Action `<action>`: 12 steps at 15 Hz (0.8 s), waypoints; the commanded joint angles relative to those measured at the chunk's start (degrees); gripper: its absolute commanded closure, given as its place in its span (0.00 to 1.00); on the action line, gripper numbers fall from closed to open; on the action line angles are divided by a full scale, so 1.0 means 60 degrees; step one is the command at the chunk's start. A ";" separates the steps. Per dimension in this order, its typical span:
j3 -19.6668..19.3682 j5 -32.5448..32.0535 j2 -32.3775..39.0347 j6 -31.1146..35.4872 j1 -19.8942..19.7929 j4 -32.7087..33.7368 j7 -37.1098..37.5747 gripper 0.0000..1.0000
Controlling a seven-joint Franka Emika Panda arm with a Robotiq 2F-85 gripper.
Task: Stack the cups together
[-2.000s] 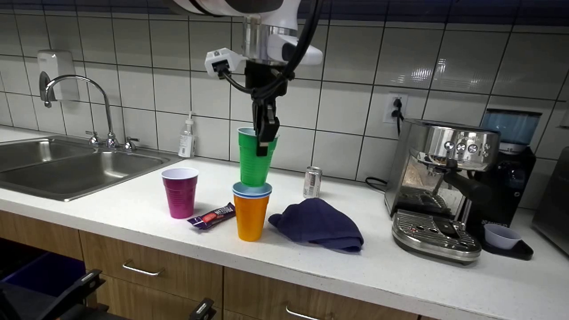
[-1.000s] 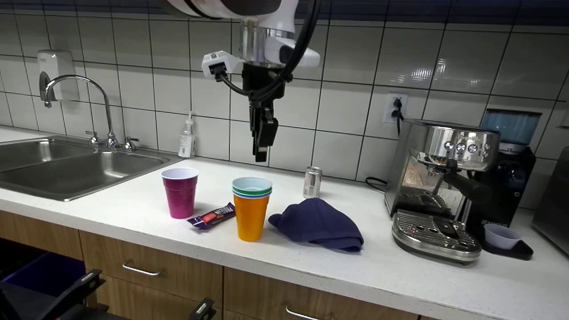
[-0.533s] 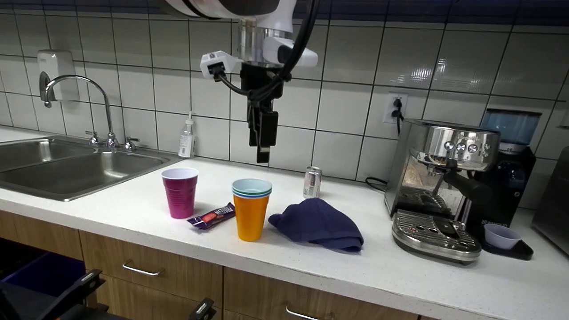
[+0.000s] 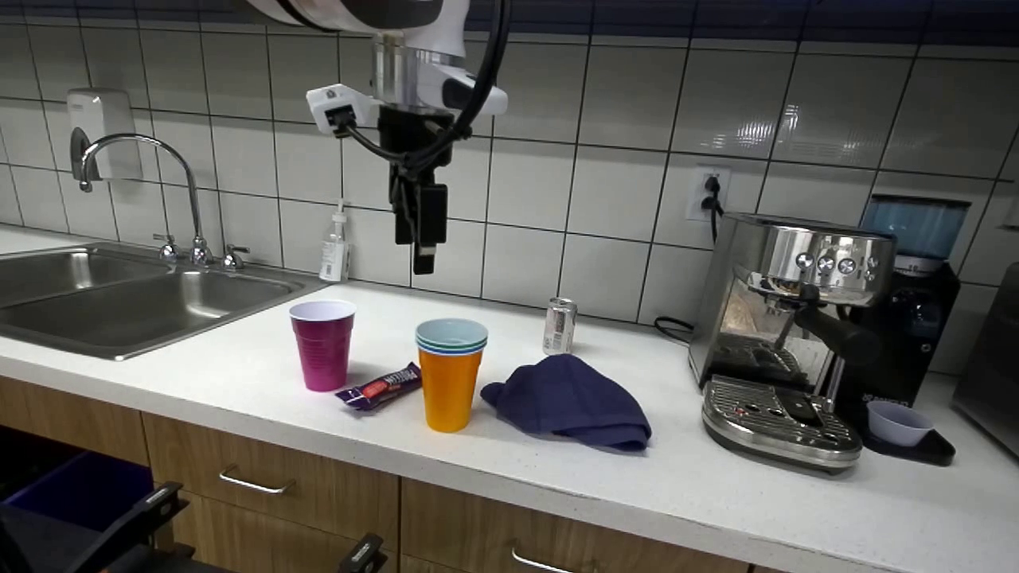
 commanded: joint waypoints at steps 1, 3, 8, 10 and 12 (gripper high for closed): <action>0.0425 0.0603 0.0237 -0.0325 0.0588 0.0472 -0.0473 0.00; 0.0602 0.0787 0.0402 -0.0380 0.0923 0.0667 -0.0647 0.00; 0.0984 0.1112 0.0969 -0.0541 0.1534 0.1122 -0.0971 0.00; 0.1185 0.1248 0.1272 -0.0686 0.1744 0.1320 -0.0813 0.00; 0.1452 0.1227 0.1509 -0.0649 0.1901 0.1428 -0.0439 0.00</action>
